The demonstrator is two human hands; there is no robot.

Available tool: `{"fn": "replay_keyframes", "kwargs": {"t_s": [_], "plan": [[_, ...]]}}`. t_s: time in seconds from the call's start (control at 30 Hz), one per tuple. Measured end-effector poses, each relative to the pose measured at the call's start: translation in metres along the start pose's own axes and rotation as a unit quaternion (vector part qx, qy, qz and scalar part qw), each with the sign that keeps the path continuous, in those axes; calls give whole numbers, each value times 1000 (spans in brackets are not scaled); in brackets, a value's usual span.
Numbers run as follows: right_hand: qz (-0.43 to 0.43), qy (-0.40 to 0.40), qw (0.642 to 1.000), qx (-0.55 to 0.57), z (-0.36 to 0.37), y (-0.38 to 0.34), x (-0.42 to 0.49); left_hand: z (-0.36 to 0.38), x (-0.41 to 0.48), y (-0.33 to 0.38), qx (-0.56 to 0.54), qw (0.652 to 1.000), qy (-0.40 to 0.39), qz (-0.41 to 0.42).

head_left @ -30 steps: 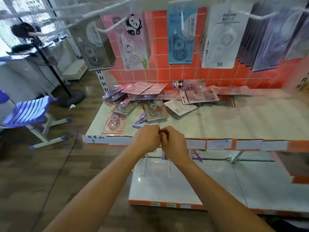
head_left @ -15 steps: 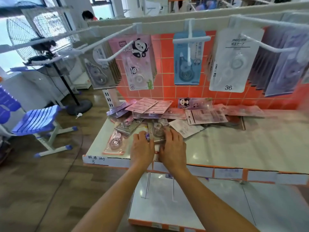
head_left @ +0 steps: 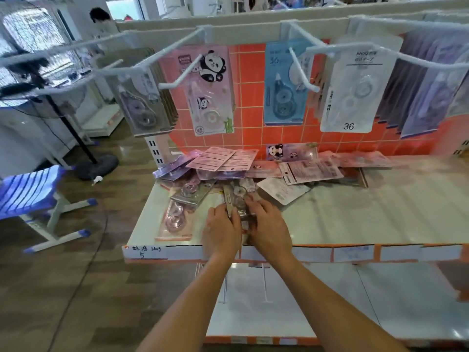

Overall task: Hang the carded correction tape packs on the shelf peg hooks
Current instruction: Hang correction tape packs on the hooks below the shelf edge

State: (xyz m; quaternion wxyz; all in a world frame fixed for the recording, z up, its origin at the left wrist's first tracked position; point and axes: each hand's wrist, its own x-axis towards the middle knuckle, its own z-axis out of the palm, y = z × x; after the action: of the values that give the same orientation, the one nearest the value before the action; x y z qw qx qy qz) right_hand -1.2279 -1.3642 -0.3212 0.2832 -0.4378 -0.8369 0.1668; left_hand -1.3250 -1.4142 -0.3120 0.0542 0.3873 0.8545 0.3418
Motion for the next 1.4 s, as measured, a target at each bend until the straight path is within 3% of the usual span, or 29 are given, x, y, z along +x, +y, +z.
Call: {"fn": "replay_keyframes", "kwargs": {"t_s": [0.17,0.33,0.5,0.6,0.77,1.0,1.13,1.27,1.4], "plan": [[44,-4,997,56,-5,-1,-5,-6,5,-4,-82,994,-35,-59],[24,3,997,72,-6,0,-8,-18,10,-7,-149,978,-91,-112],[31,70,988,133,-19,-8,-19,-34,4,-10,-256,948,-146,-119],[81,99,963,237,-29,-15,-38,-47,-12,-11,-365,892,-231,-130],[214,62,875,429,-39,-23,-57,-60,-33,-14,-415,837,-330,-135],[301,59,812,497,-47,-14,-67,-62,-57,-34,-339,847,-403,-77],[278,48,831,479,-46,-15,-77,-54,-72,-55,-228,873,-430,-35],[305,34,833,461,-33,-14,-94,-45,-85,-70,-152,863,-482,-24],[332,6,834,440,-22,-18,-106,-43,-95,-76,-125,867,-481,-28]]}}
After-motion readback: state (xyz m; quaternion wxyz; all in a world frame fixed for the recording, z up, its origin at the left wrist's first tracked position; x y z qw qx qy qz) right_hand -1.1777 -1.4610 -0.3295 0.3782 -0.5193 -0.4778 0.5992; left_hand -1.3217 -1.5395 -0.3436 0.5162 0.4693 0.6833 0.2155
